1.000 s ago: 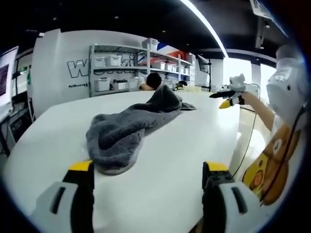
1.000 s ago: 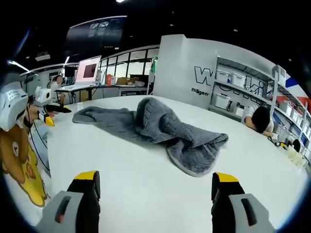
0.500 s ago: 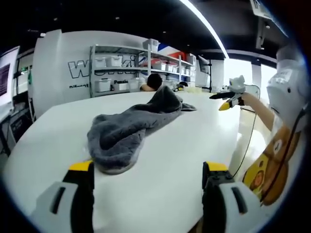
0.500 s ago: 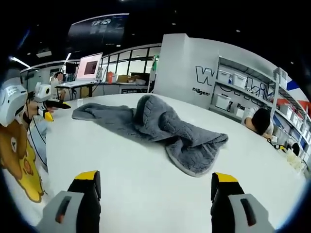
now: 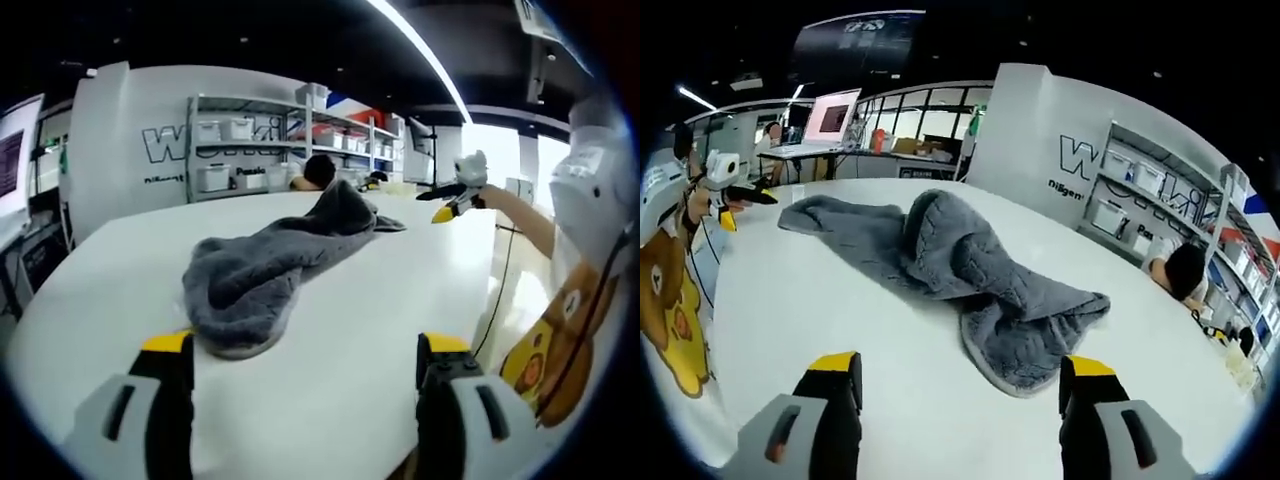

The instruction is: Fold the towel on the table until its edges align and the towel forms a compact rectangular stack.

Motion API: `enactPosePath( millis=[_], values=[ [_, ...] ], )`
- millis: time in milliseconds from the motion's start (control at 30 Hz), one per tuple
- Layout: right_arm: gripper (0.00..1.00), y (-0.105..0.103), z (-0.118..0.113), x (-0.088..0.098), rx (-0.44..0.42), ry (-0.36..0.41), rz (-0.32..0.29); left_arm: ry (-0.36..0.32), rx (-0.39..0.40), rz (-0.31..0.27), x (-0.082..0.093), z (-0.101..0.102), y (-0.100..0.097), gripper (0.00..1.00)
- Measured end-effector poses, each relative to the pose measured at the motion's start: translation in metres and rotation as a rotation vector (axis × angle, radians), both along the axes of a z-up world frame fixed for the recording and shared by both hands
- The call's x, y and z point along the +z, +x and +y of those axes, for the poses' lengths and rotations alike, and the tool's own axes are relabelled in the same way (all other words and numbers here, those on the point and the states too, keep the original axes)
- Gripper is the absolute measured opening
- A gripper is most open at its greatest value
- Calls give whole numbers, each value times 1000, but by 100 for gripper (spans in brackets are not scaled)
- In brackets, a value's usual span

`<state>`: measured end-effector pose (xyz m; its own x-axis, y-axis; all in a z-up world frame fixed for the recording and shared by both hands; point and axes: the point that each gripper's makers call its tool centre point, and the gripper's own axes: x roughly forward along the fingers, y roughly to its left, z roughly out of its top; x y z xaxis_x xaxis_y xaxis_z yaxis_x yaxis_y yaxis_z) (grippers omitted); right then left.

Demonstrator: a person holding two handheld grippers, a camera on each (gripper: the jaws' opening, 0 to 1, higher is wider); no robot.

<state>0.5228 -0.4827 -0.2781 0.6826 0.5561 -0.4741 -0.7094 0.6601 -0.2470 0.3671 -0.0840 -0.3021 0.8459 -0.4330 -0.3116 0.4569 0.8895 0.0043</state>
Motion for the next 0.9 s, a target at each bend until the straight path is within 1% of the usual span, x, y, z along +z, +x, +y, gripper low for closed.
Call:
enactPosePath(
  millis=[67, 133, 267, 467, 567, 667, 900],
  values=[
    [78, 2, 0, -2, 5, -1, 15, -1, 0, -1, 0, 0, 0, 97],
    [77, 6, 0, -5, 6, -1, 38, -2, 2, -3, 1, 1, 0, 97],
    [74, 13, -2, -11, 8, -29, 50, -3, 3, -3, 1, 1, 0, 97],
    [73, 23, -4, -15, 7, -36, 64, -2, 6, -4, 1, 3, -1, 97],
    [70, 28, -5, -17, 9, -37, 71, -1, 7, -4, 1, 3, -1, 97],
    [65, 33, -6, -22, 12, -45, 87, -1, 5, -4, 1, 2, 0, 97],
    [57, 44, -6, -36, 13, -52, 128, -2, 7, -4, 2, 2, 0, 97]
  ],
)
